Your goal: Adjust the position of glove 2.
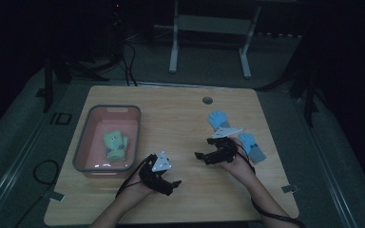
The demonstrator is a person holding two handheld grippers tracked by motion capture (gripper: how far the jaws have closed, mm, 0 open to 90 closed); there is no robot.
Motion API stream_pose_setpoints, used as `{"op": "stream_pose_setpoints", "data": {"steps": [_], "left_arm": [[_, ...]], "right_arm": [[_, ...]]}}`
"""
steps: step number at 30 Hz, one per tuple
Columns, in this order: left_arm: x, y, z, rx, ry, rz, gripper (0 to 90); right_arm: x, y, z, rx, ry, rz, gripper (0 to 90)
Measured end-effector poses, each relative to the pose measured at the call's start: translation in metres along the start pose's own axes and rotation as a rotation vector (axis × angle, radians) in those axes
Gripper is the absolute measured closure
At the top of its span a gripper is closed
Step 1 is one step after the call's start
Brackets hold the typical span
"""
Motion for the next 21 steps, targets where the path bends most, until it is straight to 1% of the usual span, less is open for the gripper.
{"op": "stream_pose_setpoints", "data": {"steps": [2, 3, 4, 5, 6, 7, 8, 9, 10, 11, 13, 14, 16, 17, 19, 21], "left_arm": [[-0.003, 0.000, -0.001, 0.007, 0.003, -0.014, 8.3], [-0.004, 0.000, -0.001, 0.005, 0.004, -0.017, 8.3], [-0.006, 0.000, -0.002, 0.004, 0.003, -0.024, 8.3], [-0.007, 0.000, -0.002, 0.003, 0.000, -0.030, 8.4], [-0.009, 0.000, -0.002, 0.001, -0.002, -0.033, 8.4], [-0.010, 0.000, -0.002, 0.001, -0.001, -0.037, 8.4], [-0.011, 0.000, -0.003, 0.007, 0.003, -0.040, 8.4], [-0.012, -0.001, -0.003, 0.011, 0.005, -0.039, 8.3], [-0.012, -0.001, -0.003, 0.009, 0.004, -0.042, 8.3], [-0.013, -0.001, -0.003, 0.009, -0.001, -0.049, 8.4], [-0.013, -0.002, -0.002, 0.018, 0.002, -0.055, 8.4], [-0.013, -0.002, -0.002, 0.019, 0.003, -0.056, 8.4], [-0.014, -0.002, -0.002, 0.023, 0.004, -0.054, 8.4], [-0.014, -0.002, -0.003, 0.024, 0.005, -0.057, 8.4], [-0.015, -0.001, -0.003, 0.023, 0.004, -0.055, 8.4], [-0.016, -0.002, -0.003, 0.020, 0.004, -0.060, 8.4]], "right_arm": [[-0.005, -0.004, -0.004, -0.021, -0.001, -0.017, 23.6], [-0.007, -0.008, -0.008, -0.022, 0.002, -0.021, 29.2], [-0.009, -0.010, -0.010, -0.028, 0.006, -0.026, 31.3], [-0.011, -0.012, -0.013, -0.042, 0.010, -0.030, 35.9], [-0.013, -0.015, -0.017, -0.046, 0.020, -0.026, 43.9], [-0.015, -0.017, -0.021, -0.054, 0.033, -0.025, 44.6], [-0.017, -0.020, -0.026, -0.067, 0.049, -0.028, 47.3], [-0.019, -0.022, -0.031, -0.075, 0.050, -0.021, 51.2], [-0.020, -0.024, -0.034, -0.089, 0.047, -0.018, 53.3], [-0.022, -0.026, -0.039, -0.105, 0.053, -0.016, 53.6], [-0.024, -0.029, -0.049, -0.129, 0.079, -0.009, 58.6], [-0.025, -0.031, -0.055, -0.146, 0.094, -0.011, 58.9], [-0.026, -0.032, -0.062, -0.157, 0.112, -0.011, 59.3], [-0.026, -0.032, -0.068, -0.185, 0.115, -0.003, 59.5], [-0.025, -0.031, -0.076, -0.200, 0.135, -0.008, 59.6], [-0.023, -0.029, -0.085, -0.226, 0.138, -0.010, 64.2]]}}
Point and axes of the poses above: each handheld gripper's, and its own axes: y roughly forward along the jaws, x roughly out of its top, z roughly to its left, the point moved 1 cm from there along y, roughly forward along the jaws, and after that the axes turned 5 degrees about -x, right-handed, at the moved point
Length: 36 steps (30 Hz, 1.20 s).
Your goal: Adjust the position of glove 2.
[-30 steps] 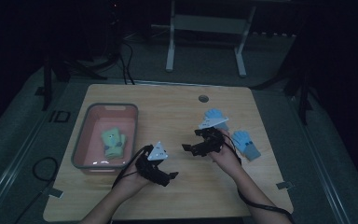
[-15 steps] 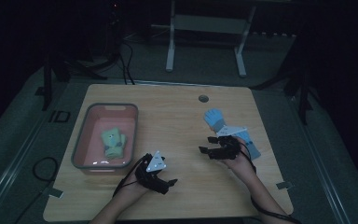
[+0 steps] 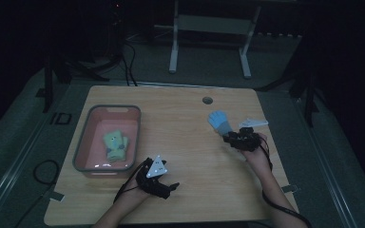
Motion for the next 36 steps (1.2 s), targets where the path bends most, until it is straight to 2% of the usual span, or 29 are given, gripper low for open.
{"op": "stream_pose_setpoints", "data": {"steps": [5, 8, 10, 12, 15, 18, 25, 28, 29, 32, 36], "left_arm": [[0.000, -0.001, 0.001, -0.010, -0.015, -0.014, 8.4], [-0.001, -0.001, 0.002, -0.031, -0.030, -0.027, 8.4], [-0.001, -0.001, 0.002, -0.025, -0.028, -0.027, 8.4], [0.000, -0.002, 0.003, -0.023, -0.031, -0.039, 8.4], [0.000, -0.004, 0.003, -0.022, -0.031, -0.052, 8.4], [0.000, -0.004, 0.002, -0.028, -0.029, -0.057, 8.4], [-0.001, -0.003, 0.001, -0.021, -0.015, -0.052, 8.4], [0.000, -0.004, 0.001, -0.019, -0.016, -0.062, 8.4], [0.000, -0.004, 0.001, -0.022, -0.020, -0.067, 8.4], [-0.001, -0.003, 0.002, -0.025, -0.020, -0.059, 8.4], [-0.001, -0.001, 0.001, -0.028, -0.019, -0.055, 8.4]], "right_arm": [[0.013, 0.015, -0.014, -0.015, -0.003, -0.026, 65.0], [0.021, 0.025, -0.019, -0.028, -0.009, -0.018, 62.5], [0.026, 0.034, -0.022, -0.039, -0.014, -0.007, 59.6], [0.028, 0.037, -0.023, -0.048, -0.015, -0.004, 59.1], [0.036, 0.051, -0.028, -0.062, -0.004, 0.006, 60.5], [0.037, 0.062, -0.029, -0.084, -0.029, 0.027, 60.6], [0.033, 0.079, -0.037, -0.120, -0.015, 0.060, 59.2], [0.029, 0.084, -0.036, -0.139, -0.016, 0.096, 59.4], [0.028, 0.084, -0.035, -0.133, -0.009, 0.092, 59.5], [0.026, 0.084, -0.033, -0.131, -0.011, 0.082, 62.7], [0.023, 0.084, -0.031, -0.119, 0.000, 0.069, 78.2]]}}
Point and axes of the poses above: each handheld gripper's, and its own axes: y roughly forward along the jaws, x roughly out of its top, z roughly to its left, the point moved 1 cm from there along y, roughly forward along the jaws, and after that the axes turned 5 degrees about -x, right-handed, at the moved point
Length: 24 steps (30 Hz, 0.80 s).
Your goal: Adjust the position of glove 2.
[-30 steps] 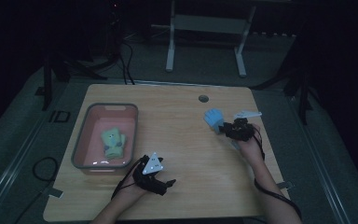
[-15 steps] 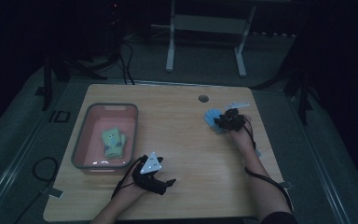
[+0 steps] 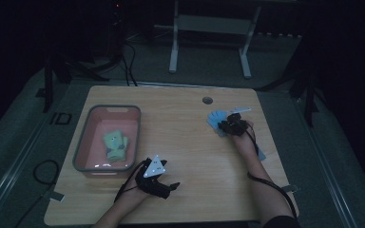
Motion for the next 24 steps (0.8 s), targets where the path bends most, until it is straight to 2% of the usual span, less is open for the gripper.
{"op": "stream_pose_setpoints", "data": {"steps": [3, 7, 13, 17, 24], "left_arm": [[0.000, 0.001, 0.000, 0.000, 0.006, 0.004, 8.4], [0.000, 0.002, 0.001, 0.002, 0.009, 0.008, 8.4], [0.000, 0.004, 0.000, -0.001, 0.013, 0.014, 8.4], [-0.001, 0.007, 0.000, -0.010, 0.008, 0.027, 8.4], [-0.002, 0.006, 0.002, -0.004, 0.004, 0.032, 8.4]], "right_arm": [[0.001, -0.001, 0.005, -0.004, 0.011, 0.010, 83.6], [0.002, -0.006, 0.012, -0.032, 0.058, 0.019, 86.8], [0.002, -0.033, 0.030, -0.022, 0.137, -0.014, 87.5], [-0.001, -0.054, 0.047, -0.003, 0.174, -0.031, 87.5], [-0.005, -0.085, 0.087, -0.024, 0.169, -0.054, 87.6]]}}
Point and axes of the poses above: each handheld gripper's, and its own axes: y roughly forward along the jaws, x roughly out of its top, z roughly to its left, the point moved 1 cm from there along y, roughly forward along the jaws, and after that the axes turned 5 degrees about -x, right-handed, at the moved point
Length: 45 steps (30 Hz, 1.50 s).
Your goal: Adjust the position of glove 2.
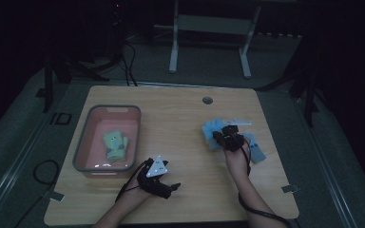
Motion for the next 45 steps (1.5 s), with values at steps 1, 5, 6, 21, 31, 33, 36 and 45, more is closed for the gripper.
{"op": "stream_pose_setpoints", "data": {"steps": [1, 5, 6, 21, 31, 33, 36, 45], "left_arm": [[0.000, 0.000, 0.000, 0.004, 0.001, 0.000, 8.4], [-0.001, -0.001, 0.001, 0.014, -0.001, 0.002, 8.4], [-0.002, -0.001, 0.002, 0.016, -0.002, 0.003, 8.4], [0.000, -0.002, 0.000, 0.013, -0.004, -0.014, 8.4], [0.000, -0.001, -0.001, 0.003, 0.009, -0.001, 8.4], [0.000, -0.001, -0.001, 0.001, 0.008, -0.002, 8.4], [0.000, -0.001, -0.001, 0.001, 0.009, -0.002, 8.4], [0.000, -0.001, -0.002, -0.005, 0.015, -0.002, 8.4]], "right_arm": [[-0.001, -0.003, 0.005, 0.002, 0.001, -0.001, 87.6], [-0.006, -0.015, 0.021, 0.011, 0.003, -0.007, 87.6], [-0.008, -0.018, 0.025, 0.005, -0.008, -0.011, 87.6], [-0.055, -0.017, 0.049, 0.030, 0.023, 0.047, 87.5], [-0.074, -0.006, 0.048, 0.011, 0.035, 0.073, 80.5], [-0.073, -0.007, 0.050, 0.016, 0.027, 0.068, 71.2], [-0.071, -0.009, 0.050, 0.013, 0.014, 0.064, 65.3], [-0.061, -0.016, 0.032, 0.046, -0.014, 0.039, 63.6]]}}
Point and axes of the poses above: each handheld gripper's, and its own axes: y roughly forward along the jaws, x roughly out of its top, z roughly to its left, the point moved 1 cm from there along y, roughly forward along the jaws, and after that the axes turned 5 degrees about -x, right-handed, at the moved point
